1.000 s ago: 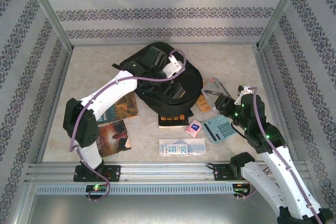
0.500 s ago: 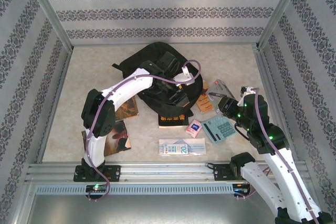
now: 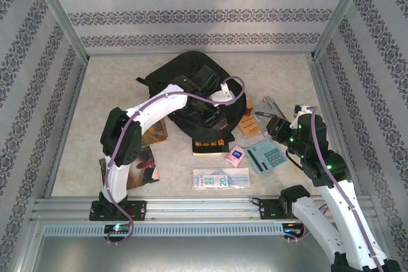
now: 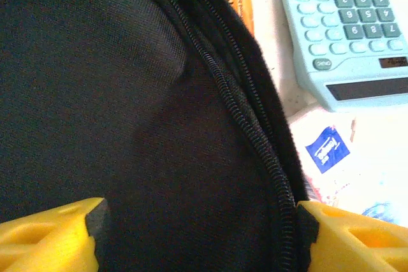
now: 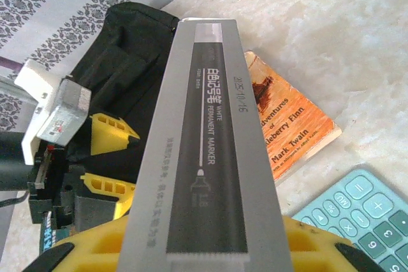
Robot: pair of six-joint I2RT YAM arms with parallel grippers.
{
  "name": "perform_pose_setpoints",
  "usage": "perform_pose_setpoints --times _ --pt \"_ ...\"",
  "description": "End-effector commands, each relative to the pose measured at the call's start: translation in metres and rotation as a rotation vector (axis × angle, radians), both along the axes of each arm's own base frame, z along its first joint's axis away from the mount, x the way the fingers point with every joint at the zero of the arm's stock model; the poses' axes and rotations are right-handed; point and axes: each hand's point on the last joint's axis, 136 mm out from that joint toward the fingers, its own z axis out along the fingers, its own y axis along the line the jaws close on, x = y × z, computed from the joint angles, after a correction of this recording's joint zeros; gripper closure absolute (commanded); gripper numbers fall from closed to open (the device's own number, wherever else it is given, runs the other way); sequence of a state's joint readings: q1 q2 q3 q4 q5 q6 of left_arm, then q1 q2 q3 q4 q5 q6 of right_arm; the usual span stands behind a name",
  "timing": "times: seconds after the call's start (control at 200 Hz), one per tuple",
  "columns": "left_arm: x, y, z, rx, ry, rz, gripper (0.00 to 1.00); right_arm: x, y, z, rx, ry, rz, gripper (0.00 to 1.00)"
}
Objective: Pack the student bag
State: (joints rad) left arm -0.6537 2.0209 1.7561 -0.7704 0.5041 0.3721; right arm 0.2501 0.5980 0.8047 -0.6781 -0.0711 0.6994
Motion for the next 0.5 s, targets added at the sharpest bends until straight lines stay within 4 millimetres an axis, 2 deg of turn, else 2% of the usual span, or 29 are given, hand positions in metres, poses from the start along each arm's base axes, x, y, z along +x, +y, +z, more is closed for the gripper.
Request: perform_pose_setpoints --times 0.0,0.095,0.225,0.41,0.495 --pt "0.001 0.000 -0.015 0.027 0.005 0.010 0.28 0.001 0.001 0.006 0.006 -0.032 0.013 0.68" --pt "0.003 0.002 -0.018 0.032 0.005 0.020 0.38 0.001 0.000 0.004 0.008 -0.029 0.011 0.69" --pt "0.008 0.004 -0.014 0.034 -0.011 0.039 0.61 0.001 0.000 0.005 0.015 -0.031 0.010 0.69" --pt "0.020 0.005 0.011 -0.004 -0.061 0.078 0.99 0.003 0.003 0.011 0.022 -0.057 0.025 0.71" --pt "0.025 0.006 0.025 -0.036 -0.088 0.104 1.00 0.005 0.004 0.017 0.021 -0.072 0.034 0.71"
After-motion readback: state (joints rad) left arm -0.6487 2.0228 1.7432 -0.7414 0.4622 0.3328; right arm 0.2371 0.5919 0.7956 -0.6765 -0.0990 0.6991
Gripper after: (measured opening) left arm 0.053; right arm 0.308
